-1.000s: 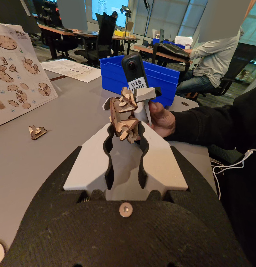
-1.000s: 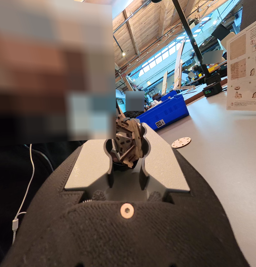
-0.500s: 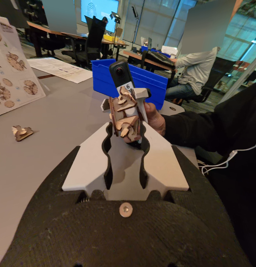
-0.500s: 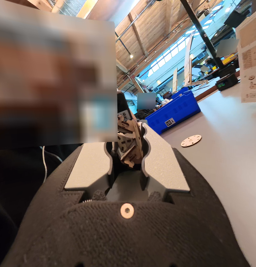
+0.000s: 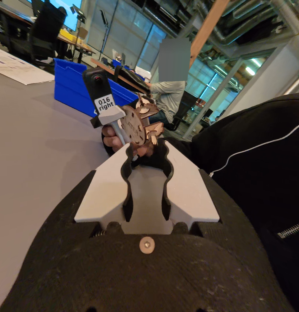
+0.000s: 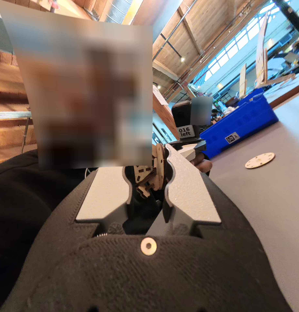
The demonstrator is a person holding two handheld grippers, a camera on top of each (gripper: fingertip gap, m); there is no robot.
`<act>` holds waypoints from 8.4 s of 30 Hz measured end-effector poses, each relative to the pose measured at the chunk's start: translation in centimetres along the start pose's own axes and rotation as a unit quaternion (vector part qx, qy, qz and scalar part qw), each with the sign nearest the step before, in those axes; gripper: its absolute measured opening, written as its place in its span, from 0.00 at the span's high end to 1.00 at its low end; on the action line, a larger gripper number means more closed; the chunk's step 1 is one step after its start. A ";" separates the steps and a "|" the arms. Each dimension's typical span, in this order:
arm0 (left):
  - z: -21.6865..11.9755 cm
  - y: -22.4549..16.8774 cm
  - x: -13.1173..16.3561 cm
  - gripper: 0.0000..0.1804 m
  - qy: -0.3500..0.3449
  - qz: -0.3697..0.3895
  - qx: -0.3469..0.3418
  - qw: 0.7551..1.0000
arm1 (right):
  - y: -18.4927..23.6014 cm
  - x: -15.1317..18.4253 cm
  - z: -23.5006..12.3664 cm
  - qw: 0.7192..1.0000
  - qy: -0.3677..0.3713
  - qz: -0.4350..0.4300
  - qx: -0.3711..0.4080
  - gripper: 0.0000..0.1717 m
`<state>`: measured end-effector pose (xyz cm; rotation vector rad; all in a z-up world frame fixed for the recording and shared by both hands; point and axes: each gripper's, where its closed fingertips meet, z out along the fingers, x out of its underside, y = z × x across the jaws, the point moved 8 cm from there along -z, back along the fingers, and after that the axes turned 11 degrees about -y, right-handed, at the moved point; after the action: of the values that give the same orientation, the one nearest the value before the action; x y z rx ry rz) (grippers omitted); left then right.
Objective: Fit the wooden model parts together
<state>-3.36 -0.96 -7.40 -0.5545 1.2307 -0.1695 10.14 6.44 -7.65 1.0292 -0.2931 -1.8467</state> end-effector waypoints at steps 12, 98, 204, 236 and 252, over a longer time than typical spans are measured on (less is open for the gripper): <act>-0.1 0.7 0.3 0.76 0.007 -0.089 0.028 0.996 | -0.3 1.3 -0.1 0.987 0.125 -0.076 0.066 0.81; -1.6 0.0 1.7 0.90 0.161 0.058 0.109 0.979 | 3.2 6.3 1.3 0.784 0.436 -0.432 0.089 0.95; -4.6 8.0 1.3 0.91 0.191 -0.083 -0.213 0.955 | -1.3 0.1 -2.5 0.831 0.261 -0.377 0.315 0.82; -3.1 6.5 1.4 0.84 0.167 -0.057 -0.160 0.971 | -1.9 0.8 -2.4 0.806 0.297 -0.385 0.337 0.84; -2.7 6.0 0.7 0.77 0.150 0.043 -0.192 0.969 | -1.7 0.1 -2.6 0.812 0.253 -0.378 0.367 0.84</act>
<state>-6.63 3.11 -11.50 -0.8311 1.5953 0.0648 10.98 7.81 -10.34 2.4068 -0.2988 -2.0567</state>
